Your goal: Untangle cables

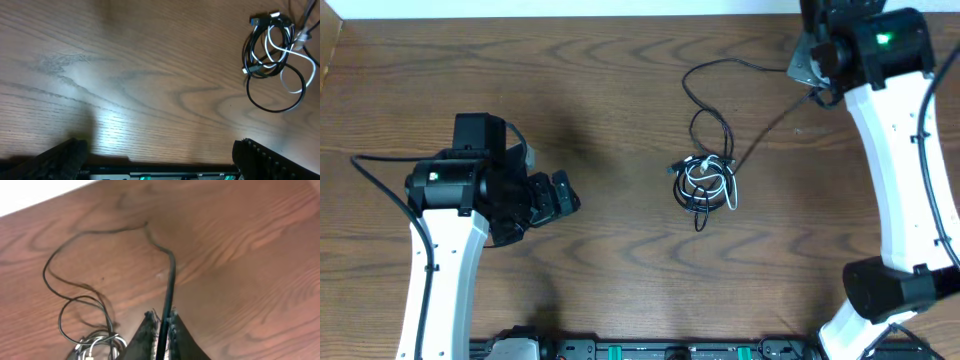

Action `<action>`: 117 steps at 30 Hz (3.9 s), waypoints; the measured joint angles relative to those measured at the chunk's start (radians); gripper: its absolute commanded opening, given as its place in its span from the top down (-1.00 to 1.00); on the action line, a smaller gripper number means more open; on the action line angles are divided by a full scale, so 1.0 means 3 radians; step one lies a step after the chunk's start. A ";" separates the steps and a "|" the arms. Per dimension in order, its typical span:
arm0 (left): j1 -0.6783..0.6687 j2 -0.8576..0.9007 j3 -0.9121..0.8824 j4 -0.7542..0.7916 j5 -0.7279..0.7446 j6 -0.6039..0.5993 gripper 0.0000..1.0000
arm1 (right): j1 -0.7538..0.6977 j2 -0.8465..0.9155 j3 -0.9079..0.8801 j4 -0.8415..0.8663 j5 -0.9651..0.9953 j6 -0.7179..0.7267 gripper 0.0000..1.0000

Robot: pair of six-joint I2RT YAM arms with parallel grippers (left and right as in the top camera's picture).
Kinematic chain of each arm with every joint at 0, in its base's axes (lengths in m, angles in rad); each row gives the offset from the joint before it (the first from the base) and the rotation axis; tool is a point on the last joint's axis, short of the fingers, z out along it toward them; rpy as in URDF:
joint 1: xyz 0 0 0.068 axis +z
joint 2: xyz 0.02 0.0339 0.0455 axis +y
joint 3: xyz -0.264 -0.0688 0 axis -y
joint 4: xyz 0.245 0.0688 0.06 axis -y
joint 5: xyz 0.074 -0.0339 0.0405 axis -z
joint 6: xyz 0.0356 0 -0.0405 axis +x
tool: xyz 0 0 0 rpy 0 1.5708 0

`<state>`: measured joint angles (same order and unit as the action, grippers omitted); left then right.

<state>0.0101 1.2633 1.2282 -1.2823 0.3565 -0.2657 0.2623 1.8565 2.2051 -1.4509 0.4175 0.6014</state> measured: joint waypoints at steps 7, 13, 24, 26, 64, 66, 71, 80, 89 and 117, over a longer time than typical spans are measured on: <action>0.0000 0.0000 -0.0113 0.0014 0.0020 0.0000 -0.96 | 0.0000 0.0069 0.0000 -0.0048 -0.0420 -0.0092 -0.89; 0.0000 0.0000 -0.0135 0.0024 0.0029 0.0000 -0.96 | 0.0020 0.0153 -0.0019 -0.0167 -0.1113 -0.0553 -0.98; 0.0000 0.0000 -0.0135 0.0025 0.0031 0.0000 -0.96 | 0.0125 0.0525 -0.0800 0.0285 -0.1471 -0.0797 -0.99; 0.0000 0.0000 -0.0135 0.0025 0.0031 0.0000 -0.96 | 0.0125 0.0590 -0.0956 0.0401 -0.1484 -0.0810 -0.98; 0.0000 0.0001 -0.0135 0.0024 0.0029 0.0000 -0.96 | -0.0050 0.0724 -0.1381 0.0946 -0.1509 -0.1191 0.98; 0.0000 0.0000 -0.0135 0.0025 0.0031 0.0000 -0.96 | -0.0048 0.0684 -0.1038 0.0754 -0.1532 -0.1191 0.98; 0.0000 0.0001 -0.0136 0.0025 0.0032 0.0000 -0.96 | -0.0048 0.0340 -0.0146 0.0533 -0.1558 -0.1199 0.97; 0.0000 0.0001 -0.0137 0.0025 0.0039 0.0000 -0.96 | -0.0048 -0.0643 0.0565 0.1021 -0.1258 -0.1228 0.97; 0.0000 0.0000 -0.0137 0.0025 0.0039 0.0000 -0.96 | -0.0048 -0.0749 0.0571 0.0682 -0.0534 -0.1055 0.79; 0.0000 0.0001 -0.0137 0.0025 0.0039 0.0000 -0.95 | 0.0197 0.0987 0.0559 -0.0538 -0.1799 -0.1575 -0.78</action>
<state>0.0101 1.2636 1.1870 -1.2747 0.3683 -0.2657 0.3214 2.1525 2.3730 -1.6123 -0.1223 0.1287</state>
